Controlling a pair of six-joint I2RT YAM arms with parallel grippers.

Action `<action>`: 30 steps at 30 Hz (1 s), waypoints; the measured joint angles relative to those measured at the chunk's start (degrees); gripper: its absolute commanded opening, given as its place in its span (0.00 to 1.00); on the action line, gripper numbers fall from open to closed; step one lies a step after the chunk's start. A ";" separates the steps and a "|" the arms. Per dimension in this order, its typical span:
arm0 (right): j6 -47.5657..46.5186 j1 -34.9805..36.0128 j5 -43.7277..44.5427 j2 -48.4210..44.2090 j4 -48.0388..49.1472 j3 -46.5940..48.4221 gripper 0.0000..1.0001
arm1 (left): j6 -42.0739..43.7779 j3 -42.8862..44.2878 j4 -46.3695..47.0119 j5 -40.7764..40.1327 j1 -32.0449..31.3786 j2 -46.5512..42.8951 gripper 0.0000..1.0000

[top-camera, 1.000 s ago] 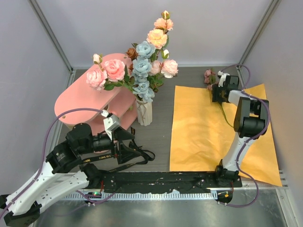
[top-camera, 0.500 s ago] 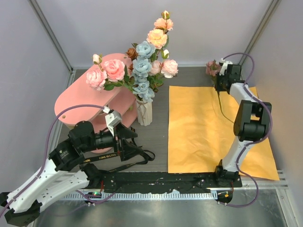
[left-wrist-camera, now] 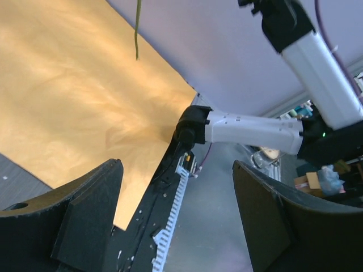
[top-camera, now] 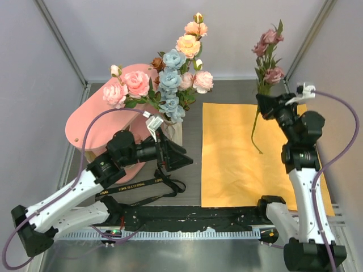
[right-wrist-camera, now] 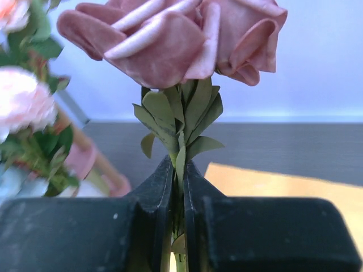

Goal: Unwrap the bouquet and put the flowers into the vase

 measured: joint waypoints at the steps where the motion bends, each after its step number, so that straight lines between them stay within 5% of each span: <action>1: 1.92 0.00 -1.46 -3.10 1.64 -3.37 0.03 | -1.22 0.00 2.08 0.68 -0.04 1.86 0.80; 5: 7.41 1.22 -6.64 -11.54 0.17 -12.85 0.03 | -3.93 0.15 7.32 1.20 -2.64 8.41 0.79; 15: 10.88 8.92 -13.03 -25.68 -6.45 -15.54 0.03 | -3.34 9.46 11.15 -7.82 -14.49 18.99 0.79; 25: 11.06 11.76 -20.63 -27.98 -6.19 -15.15 0.03 | -0.72 21.92 12.09 -21.11 -16.13 27.08 0.84; 30: 10.14 12.94 -22.36 -28.04 -6.40 -15.13 0.03 | 0.66 26.12 12.13 -22.82 -16.15 29.51 0.67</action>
